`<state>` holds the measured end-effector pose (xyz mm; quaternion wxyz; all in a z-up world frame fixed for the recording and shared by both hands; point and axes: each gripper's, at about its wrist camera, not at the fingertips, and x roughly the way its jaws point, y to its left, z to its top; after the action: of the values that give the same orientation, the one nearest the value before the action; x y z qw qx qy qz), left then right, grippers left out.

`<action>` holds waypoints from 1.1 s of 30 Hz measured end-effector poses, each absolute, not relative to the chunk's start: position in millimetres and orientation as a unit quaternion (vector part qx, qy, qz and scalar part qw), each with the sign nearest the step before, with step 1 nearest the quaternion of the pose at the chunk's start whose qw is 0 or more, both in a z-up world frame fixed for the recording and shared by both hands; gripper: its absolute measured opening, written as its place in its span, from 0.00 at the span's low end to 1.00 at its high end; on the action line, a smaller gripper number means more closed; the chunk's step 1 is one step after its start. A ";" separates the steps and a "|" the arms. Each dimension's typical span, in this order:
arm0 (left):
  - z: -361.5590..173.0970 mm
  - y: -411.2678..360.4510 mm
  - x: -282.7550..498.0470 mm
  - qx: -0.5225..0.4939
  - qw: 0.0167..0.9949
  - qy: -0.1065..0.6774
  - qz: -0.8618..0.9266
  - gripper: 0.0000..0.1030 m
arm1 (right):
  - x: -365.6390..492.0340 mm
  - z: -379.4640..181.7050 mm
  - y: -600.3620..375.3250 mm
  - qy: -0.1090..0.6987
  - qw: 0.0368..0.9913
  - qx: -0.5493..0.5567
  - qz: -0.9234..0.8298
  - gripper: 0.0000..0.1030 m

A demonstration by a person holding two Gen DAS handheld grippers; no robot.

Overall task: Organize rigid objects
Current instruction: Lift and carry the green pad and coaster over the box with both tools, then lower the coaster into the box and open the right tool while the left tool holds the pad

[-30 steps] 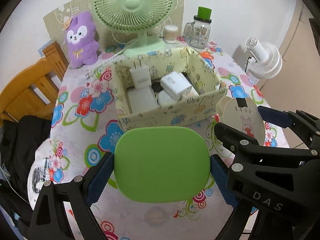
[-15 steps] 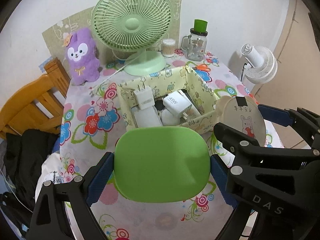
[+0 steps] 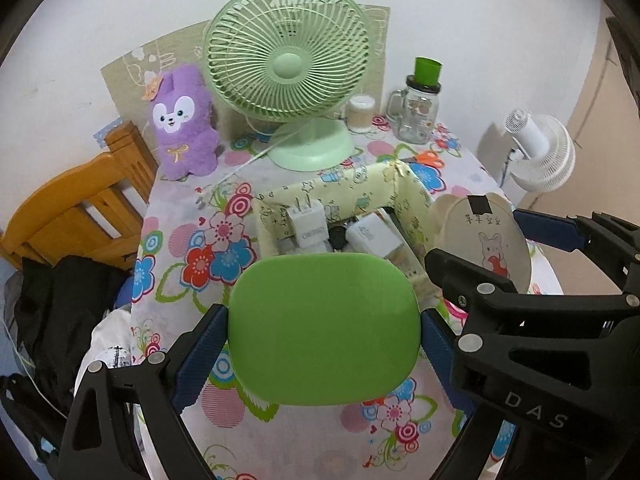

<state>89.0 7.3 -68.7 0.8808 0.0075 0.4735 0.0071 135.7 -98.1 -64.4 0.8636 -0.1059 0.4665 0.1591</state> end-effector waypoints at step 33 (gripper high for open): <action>-100.8 11.2 161.6 0.000 0.863 0.504 0.035 0.92 | 227.9 -107.6 -86.6 0.501 0.834 -0.111 0.202 0.74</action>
<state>161.6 11.2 -100.8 0.8629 0.0001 0.5042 0.0346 227.9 -86.6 -107.6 0.8341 -0.1112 0.5011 0.2022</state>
